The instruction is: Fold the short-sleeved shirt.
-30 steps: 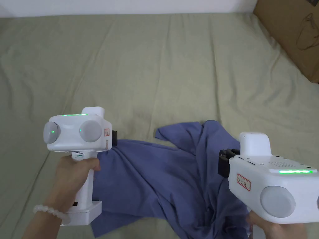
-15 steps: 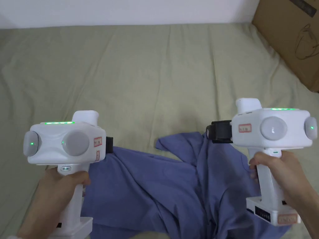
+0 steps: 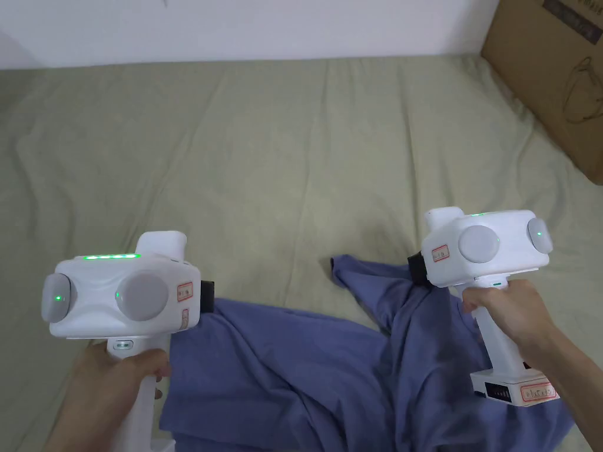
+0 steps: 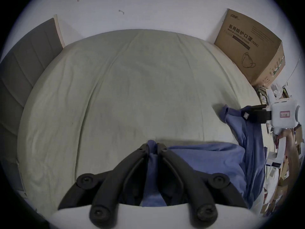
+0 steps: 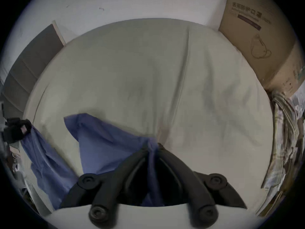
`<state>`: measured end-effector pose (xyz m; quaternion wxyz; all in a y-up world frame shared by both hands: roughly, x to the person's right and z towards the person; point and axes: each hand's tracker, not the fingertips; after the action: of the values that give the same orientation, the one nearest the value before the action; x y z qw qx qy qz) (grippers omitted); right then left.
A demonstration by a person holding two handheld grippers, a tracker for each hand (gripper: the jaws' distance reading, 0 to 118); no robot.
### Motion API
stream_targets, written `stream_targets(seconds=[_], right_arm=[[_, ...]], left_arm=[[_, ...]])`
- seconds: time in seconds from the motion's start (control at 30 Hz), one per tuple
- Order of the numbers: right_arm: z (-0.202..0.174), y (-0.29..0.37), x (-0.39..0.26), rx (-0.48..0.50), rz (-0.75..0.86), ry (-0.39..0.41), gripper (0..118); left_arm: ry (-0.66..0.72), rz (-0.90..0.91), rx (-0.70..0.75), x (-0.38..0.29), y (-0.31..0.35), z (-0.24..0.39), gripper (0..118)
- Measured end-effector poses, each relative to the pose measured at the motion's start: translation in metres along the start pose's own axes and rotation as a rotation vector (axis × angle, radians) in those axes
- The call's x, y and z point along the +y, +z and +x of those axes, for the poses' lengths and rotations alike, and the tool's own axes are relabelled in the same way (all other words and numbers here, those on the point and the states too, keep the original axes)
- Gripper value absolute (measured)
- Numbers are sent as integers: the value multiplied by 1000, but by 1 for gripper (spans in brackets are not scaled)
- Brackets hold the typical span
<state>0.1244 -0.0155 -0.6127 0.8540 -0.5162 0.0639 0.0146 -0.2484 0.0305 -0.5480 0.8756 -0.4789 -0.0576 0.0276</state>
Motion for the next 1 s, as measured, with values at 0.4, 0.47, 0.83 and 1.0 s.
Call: stream_targets(seconds=[0.4, 0.47, 0.83, 1.0], right_arm=[[33, 125, 29, -8, 208, -86, 3], [39, 168, 30, -15, 270, -112, 3], [85, 334, 22, -42, 520, -199, 3], [80, 364, 29, 3, 573, -217, 3]], left_arm=[[-69, 136, 93, 18, 102, -7, 7], [-69, 182, 138, 23, 130, -13, 7], [-34, 432, 256, 42, 275, -43, 7], [-57, 501, 292, 55, 311, -49, 7]])
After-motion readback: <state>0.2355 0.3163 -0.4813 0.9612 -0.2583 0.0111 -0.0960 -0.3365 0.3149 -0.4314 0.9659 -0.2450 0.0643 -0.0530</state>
